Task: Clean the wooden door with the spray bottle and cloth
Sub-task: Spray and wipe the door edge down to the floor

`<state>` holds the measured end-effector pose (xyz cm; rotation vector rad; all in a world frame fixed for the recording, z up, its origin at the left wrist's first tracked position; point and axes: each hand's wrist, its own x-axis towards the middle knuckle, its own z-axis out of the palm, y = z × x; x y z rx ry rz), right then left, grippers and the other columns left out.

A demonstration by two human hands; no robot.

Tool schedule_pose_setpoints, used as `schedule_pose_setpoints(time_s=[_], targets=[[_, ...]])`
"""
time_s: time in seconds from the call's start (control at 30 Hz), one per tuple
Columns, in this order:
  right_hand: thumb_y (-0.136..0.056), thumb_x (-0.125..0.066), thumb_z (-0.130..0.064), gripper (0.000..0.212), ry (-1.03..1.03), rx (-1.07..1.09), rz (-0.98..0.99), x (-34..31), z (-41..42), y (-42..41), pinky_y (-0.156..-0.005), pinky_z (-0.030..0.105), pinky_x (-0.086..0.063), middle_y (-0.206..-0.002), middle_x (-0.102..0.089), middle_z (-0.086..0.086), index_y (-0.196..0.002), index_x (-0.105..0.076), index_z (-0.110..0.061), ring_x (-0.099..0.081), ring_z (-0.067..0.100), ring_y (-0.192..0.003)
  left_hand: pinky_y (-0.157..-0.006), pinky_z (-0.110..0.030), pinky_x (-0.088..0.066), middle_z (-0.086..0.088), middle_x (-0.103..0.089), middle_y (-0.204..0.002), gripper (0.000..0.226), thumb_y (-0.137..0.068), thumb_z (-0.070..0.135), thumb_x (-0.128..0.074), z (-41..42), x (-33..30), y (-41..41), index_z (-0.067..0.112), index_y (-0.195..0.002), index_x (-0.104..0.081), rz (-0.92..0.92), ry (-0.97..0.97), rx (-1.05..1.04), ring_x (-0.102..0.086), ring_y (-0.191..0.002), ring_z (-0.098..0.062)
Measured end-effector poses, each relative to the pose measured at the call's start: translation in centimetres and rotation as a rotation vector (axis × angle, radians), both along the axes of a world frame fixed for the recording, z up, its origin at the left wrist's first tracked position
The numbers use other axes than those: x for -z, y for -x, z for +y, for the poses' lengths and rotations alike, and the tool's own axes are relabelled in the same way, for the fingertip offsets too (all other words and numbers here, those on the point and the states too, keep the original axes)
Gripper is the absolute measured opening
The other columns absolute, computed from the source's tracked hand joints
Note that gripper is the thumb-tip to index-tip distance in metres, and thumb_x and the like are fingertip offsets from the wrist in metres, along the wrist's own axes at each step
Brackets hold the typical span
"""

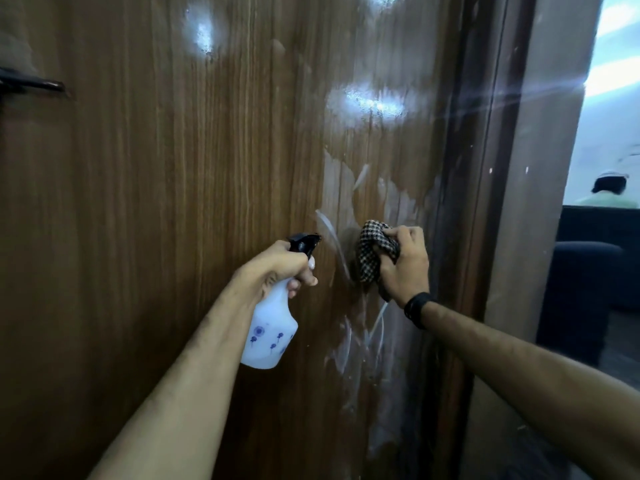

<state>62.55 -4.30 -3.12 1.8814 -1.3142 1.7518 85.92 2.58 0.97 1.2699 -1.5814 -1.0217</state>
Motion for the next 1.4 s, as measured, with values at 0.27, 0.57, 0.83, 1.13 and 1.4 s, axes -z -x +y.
schedule_pose_setpoints(time_s=[0.27, 0.57, 0.83, 1.13, 1.4], targets=[[-0.086, -0.068, 0.000, 0.031, 0.069, -0.069, 0.103, -2.2, -0.5, -1.2, -0.082, -0.003, -0.034, -0.114, -0.042, -0.004, -0.112, -0.057, -0.011, -0.040, 0.000, -0.098, -0.043, -0.026, -0.040, -0.010, -0.052, -0.071, 0.024, -0.084, -0.014, -0.059, -1.0, -0.6, 1.0, 0.009, -0.084, -0.054, 0.015, 0.011, -0.031, -0.042, -0.038, -0.009], [-0.084, -0.067, -0.002, 0.028, 0.223, -0.085, 0.025, -11.0, -2.9, -4.5, -0.075, 0.005, -0.035, -0.109, -0.045, 0.000, -0.109, -0.061, -0.012, -0.045, 0.006, -0.092, -0.044, -0.026, -0.040, -0.013, -0.053, -0.078, 0.026, -0.084, -0.014, -0.059, -1.2, -1.9, 1.1, 0.011, -0.085, -0.054, 0.115, 0.084, -0.075, -0.041, -0.039, -0.010], [-0.085, -0.068, 0.000, 0.020, 0.287, -0.186, 0.158, -4.7, -3.7, -5.0, -0.078, 0.001, -0.036, -0.105, -0.042, -0.002, -0.101, -0.059, -0.007, -0.043, 0.006, -0.090, -0.043, -0.023, -0.039, -0.005, -0.055, -0.065, 0.027, -0.086, -0.014, -0.057, -1.5, -2.3, 0.5, 0.012, -0.086, -0.054, 0.161, 0.097, -0.061, -0.040, -0.039, -0.009], [-0.082, -0.067, 0.001, 0.027, 0.155, -0.148, 0.130, -5.0, -4.0, -3.1, -0.079, 0.002, -0.035, -0.105, -0.043, -0.001, -0.106, -0.059, -0.009, -0.039, 0.001, -0.090, -0.045, -0.024, -0.039, -0.005, -0.058, -0.066, 0.027, -0.086, -0.014, -0.057, -0.9, -2.0, 0.7, 0.013, -0.084, -0.055, 0.149, 0.087, -0.061, -0.041, -0.040, -0.009], [-0.083, -0.069, -0.002, 0.025, 0.276, -0.215, 0.175, -9.2, -3.2, -6.6, -0.073, 0.002, -0.036, -0.108, -0.043, -0.003, -0.106, -0.062, -0.009, -0.044, 0.004, -0.092, -0.042, -0.024, -0.039, -0.004, -0.053, -0.065, 0.026, -0.085, -0.013, -0.059, -1.8, -1.9, -0.2, 0.013, -0.088, -0.055, 0.186, 0.079, -0.072, -0.042, -0.040, -0.009]])
